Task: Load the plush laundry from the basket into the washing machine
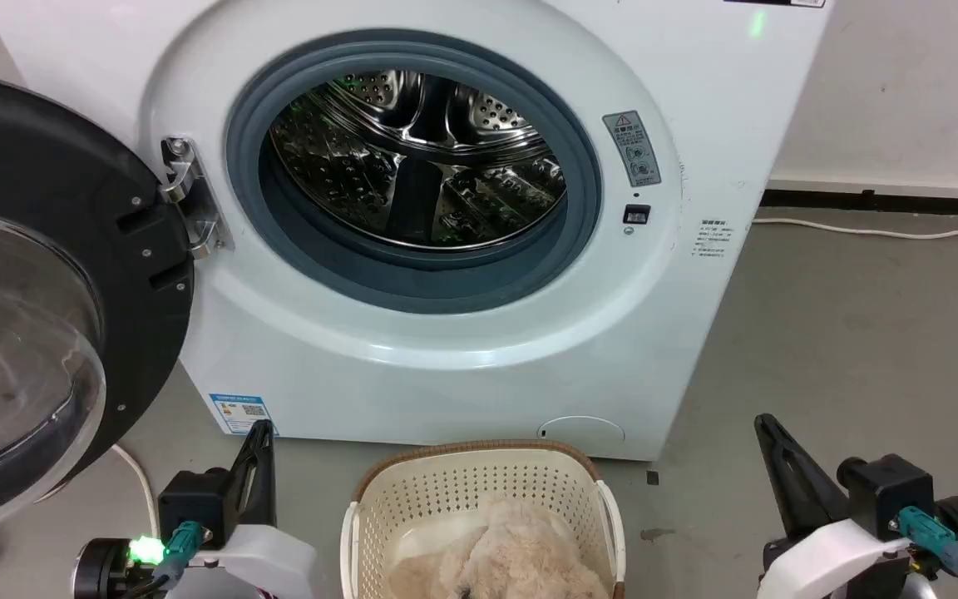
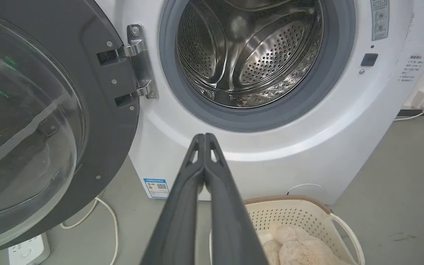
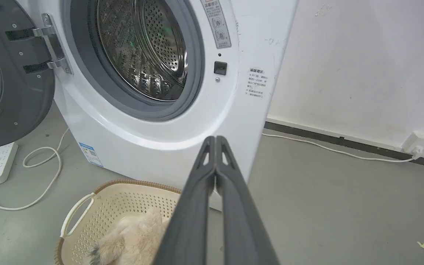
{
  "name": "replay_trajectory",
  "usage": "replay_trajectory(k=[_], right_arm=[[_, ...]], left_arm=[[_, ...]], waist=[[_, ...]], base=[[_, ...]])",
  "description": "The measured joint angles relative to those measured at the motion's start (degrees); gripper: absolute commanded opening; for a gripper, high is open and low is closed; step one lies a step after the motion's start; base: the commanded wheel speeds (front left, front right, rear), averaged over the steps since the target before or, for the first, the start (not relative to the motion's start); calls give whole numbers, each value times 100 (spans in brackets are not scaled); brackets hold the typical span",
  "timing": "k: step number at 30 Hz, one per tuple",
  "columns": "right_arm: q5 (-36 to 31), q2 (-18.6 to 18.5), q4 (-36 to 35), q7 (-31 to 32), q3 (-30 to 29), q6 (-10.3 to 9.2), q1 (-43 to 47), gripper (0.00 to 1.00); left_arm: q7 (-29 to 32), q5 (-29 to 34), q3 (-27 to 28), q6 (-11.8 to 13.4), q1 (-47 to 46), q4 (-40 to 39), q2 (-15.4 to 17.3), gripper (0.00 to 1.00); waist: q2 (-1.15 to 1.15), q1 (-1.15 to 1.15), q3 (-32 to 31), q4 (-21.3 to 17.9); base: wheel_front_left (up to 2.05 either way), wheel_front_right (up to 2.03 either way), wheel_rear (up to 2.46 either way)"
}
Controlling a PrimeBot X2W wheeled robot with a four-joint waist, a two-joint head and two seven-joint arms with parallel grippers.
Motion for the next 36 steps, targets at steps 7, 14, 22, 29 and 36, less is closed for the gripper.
replay_trajectory(k=[7, 14, 22, 29, 36], right_arm=[[0, 0, 0, 0, 0, 0, 0, 0], [0, 0, 0, 0, 0, 0, 0, 0], [0, 0, 0, 0, 0, 0, 0, 0], [-1, 0, 0, 0, 0, 0, 0, 0], [0, 0, 0, 0, 0, 0, 0, 0]], left_arm=[[0, 0, 1, 0, 0, 0, 0, 0], [0, 0, 1, 0, 0, 0, 0, 0], [0, 0, -1, 0, 0, 0, 0, 0], [0, 0, 2, 0, 0, 0, 0, 0], [0, 0, 1, 0, 0, 0, 0, 0]], waist=[[0, 0, 0, 0], [0, 0, 0, 0], [0, 0, 0, 0], [0, 0, 0, 0], [0, 0, 0, 0]], base=[[0, 0, 0], [0, 0, 0], [0, 0, 0], [0, 0, 0], [0, 0, 0]])
